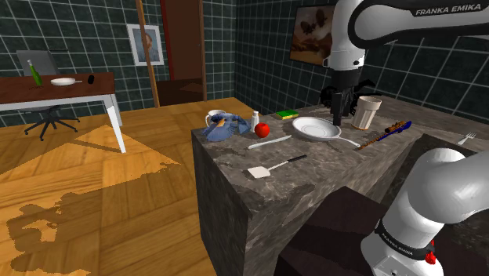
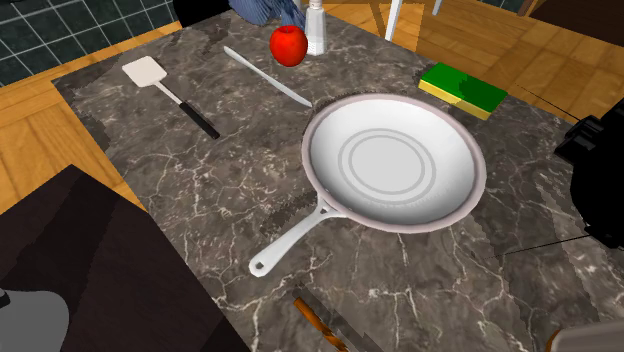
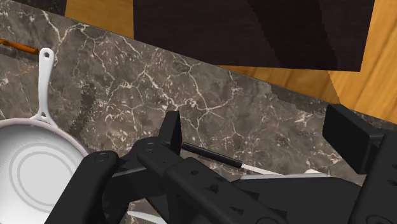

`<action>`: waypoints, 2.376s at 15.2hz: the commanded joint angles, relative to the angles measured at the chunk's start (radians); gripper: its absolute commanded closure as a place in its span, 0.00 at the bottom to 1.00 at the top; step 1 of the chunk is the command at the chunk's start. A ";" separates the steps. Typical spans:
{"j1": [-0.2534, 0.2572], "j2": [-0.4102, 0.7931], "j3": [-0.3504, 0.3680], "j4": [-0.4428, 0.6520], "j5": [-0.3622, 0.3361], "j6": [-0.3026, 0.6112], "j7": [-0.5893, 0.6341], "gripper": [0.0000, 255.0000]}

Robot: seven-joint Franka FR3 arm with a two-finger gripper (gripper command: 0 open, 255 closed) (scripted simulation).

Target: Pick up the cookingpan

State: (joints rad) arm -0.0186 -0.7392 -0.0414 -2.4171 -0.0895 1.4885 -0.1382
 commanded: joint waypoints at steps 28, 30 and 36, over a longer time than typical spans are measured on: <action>-0.228 0.620 -0.437 0.092 -0.126 0.614 -0.244 0.00; -0.229 0.637 -0.439 0.079 -0.121 0.643 -0.246 0.00; -0.229 0.678 -0.445 0.052 -0.108 0.709 -0.251 0.00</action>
State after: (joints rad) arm -0.2477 -0.0662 -0.4853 -2.3647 -0.2001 2.1917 -0.3880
